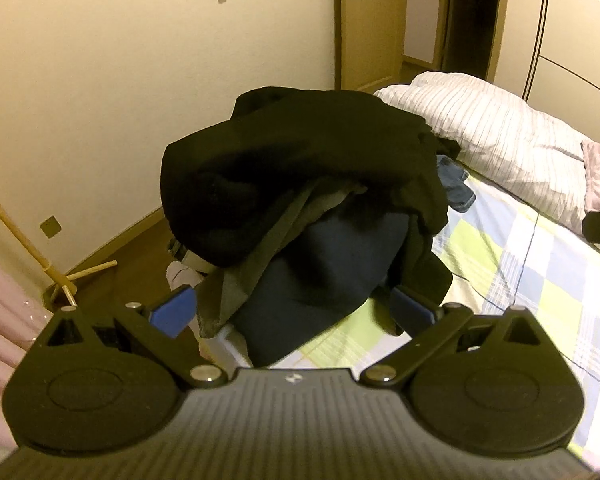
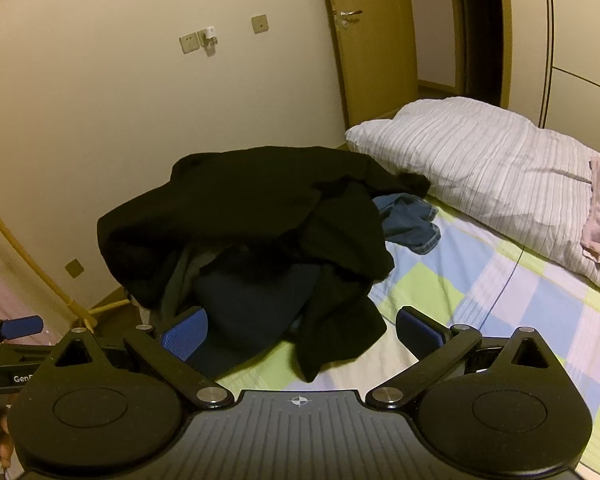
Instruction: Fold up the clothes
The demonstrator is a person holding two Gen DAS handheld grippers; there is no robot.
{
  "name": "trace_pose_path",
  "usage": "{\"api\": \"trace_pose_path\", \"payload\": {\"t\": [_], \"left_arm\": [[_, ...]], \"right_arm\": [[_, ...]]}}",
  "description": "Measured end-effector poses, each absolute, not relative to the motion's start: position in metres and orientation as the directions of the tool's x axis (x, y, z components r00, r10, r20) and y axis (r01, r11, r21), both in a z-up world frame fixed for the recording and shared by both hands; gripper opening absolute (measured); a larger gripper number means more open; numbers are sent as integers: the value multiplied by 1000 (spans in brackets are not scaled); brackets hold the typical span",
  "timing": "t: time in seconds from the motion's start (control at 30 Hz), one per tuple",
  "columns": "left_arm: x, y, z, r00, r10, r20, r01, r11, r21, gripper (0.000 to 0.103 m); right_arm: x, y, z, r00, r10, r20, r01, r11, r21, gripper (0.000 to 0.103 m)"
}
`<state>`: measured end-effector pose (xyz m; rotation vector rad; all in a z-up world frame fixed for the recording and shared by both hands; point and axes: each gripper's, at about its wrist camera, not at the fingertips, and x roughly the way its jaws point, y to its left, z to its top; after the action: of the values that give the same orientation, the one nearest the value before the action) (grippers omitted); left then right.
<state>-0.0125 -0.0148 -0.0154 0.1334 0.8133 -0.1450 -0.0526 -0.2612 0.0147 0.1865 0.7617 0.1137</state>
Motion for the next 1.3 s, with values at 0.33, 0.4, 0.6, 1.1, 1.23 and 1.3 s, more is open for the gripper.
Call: {"api": "trace_pose_path", "payload": {"t": [0.33,0.4,0.6,1.1,1.23,1.3], "left_arm": [[-13,-15,-16,676,-77,-733,189,980,71,102],[-14,-15,-16,674,-78,-734,189,980,70,102],[-16,-15,-18,673,-76,-736,188,980,71,102],[-19,15,-26,718,-34,-695,180,974,138,102],[15,42,-42,711,-25,-703,188,970,156,102],[43,52,-53,705,-29,-708,206,965,165,102]], "right_arm": [[-52,-263,13,712,177,-679,-31,975,221,103],[-52,-263,13,712,178,-679,-30,974,223,103],[-52,-263,11,707,181,-683,-30,973,227,103],[-46,-246,4,743,269,-612,-245,961,125,103],[-24,-220,1,755,282,-592,-331,943,28,103],[-9,-202,-2,761,292,-579,-386,921,-43,103]]}}
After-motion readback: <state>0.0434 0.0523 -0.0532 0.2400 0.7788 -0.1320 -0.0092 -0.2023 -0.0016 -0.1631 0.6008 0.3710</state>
